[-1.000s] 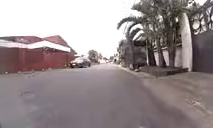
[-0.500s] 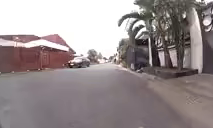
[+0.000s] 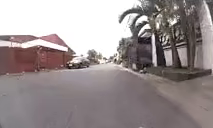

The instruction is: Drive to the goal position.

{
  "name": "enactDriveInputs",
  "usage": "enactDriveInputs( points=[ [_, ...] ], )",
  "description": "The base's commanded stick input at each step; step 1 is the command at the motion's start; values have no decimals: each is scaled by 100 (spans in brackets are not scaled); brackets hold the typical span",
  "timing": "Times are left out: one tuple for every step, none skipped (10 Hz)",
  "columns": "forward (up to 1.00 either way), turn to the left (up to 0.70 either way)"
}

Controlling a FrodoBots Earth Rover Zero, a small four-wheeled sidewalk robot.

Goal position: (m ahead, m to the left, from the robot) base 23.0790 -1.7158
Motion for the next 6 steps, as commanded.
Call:
enactDriveInputs(
  points=[
    [100, 0],
    [100, 0],
    [100, 0],
    [100, 0],
    [100, 0],
    [100, 0]
  ],
)
